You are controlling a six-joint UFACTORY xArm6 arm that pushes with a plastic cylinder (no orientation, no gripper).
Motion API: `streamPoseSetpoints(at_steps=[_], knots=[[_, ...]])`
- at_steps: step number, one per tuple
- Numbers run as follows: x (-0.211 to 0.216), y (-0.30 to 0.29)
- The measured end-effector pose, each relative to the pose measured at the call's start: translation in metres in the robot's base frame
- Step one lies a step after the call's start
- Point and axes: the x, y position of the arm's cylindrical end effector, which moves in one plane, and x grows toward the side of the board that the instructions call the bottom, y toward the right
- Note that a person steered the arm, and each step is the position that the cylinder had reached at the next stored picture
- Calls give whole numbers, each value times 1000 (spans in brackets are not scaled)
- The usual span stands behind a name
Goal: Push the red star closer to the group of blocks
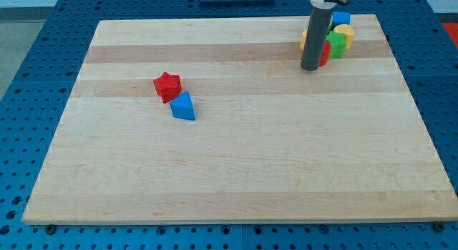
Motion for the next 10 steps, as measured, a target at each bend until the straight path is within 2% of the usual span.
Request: streamPoseSetpoints(at_steps=[1, 2, 4, 7, 8, 10], knots=[[0, -8], [7, -39], [57, -104], [155, -201], [137, -246], [79, -291]])
